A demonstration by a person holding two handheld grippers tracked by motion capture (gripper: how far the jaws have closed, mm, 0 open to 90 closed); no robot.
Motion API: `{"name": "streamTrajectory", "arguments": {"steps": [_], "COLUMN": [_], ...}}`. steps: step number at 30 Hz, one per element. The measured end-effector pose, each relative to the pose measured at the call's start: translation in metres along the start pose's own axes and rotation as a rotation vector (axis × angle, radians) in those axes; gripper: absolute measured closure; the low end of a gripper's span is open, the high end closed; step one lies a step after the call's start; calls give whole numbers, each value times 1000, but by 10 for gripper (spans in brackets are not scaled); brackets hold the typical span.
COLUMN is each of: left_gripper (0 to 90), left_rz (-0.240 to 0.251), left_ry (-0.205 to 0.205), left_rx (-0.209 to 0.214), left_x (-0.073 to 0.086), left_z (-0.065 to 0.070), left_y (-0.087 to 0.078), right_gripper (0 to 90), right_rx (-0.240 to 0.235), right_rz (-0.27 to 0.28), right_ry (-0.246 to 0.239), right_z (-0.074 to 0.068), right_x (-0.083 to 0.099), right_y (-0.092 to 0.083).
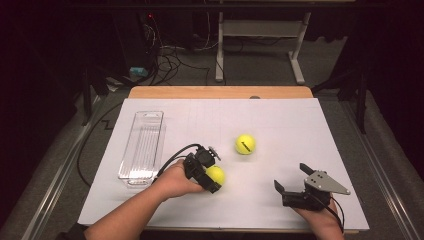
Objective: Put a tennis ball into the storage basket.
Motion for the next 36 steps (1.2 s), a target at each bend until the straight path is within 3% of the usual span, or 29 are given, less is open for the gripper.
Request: {"name": "streamTrajectory", "arguments": {"steps": [11, 23, 36], "left_gripper": [249, 264, 264], "left_rz": [-10, -22, -18], "left_ry": [33, 30, 32], "left_rx": [-1, -20, -38], "left_x": [-9, -7, -2], "left_z": [5, 3, -5], "left_y": [0, -4, -38], "right_gripper": [0, 0, 0], "right_rx": [-1, -1, -3], "right_rz": [1, 0, -2], "right_ry": [2, 2, 1], "right_z": [0, 0, -1], "right_x": [0, 0, 1], "right_y": [0, 0, 0]}}
Point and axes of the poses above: each handheld gripper's, and its own axes: y roughly forward along the jaws, x roughly out of its underside, z roughly to its right, the point moved 10 cm from there along y, roughly forward along the jaws, and after that the axes turned 9 degrees about -y, right-handed, at the moved point
